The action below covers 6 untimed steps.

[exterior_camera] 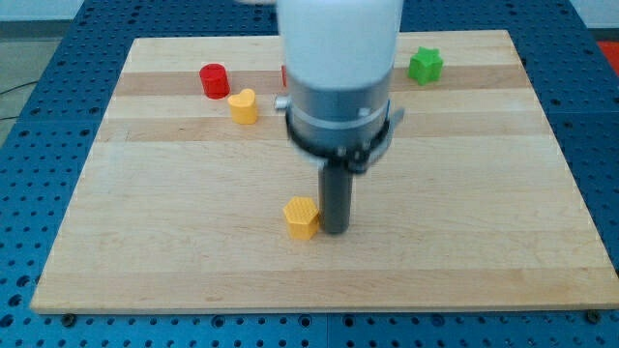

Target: Place the yellow hexagon towards the top right of the blue triangle

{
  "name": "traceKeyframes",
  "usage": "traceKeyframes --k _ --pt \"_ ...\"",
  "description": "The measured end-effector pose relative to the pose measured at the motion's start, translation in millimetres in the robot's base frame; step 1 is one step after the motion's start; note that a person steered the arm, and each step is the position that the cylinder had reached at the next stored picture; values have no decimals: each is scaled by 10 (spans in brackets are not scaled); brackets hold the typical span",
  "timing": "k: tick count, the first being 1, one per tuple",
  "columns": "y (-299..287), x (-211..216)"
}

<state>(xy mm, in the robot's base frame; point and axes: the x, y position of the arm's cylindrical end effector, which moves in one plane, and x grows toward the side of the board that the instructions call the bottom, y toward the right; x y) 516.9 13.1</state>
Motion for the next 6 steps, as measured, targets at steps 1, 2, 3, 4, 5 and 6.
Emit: traceKeyframes --k 1,2,3,4,5,6 --pt "83 628" --pt "-675 655" --pt "-685 -110" --pt "-269 -260" --pt "-634 -126" --pt "-825 305"
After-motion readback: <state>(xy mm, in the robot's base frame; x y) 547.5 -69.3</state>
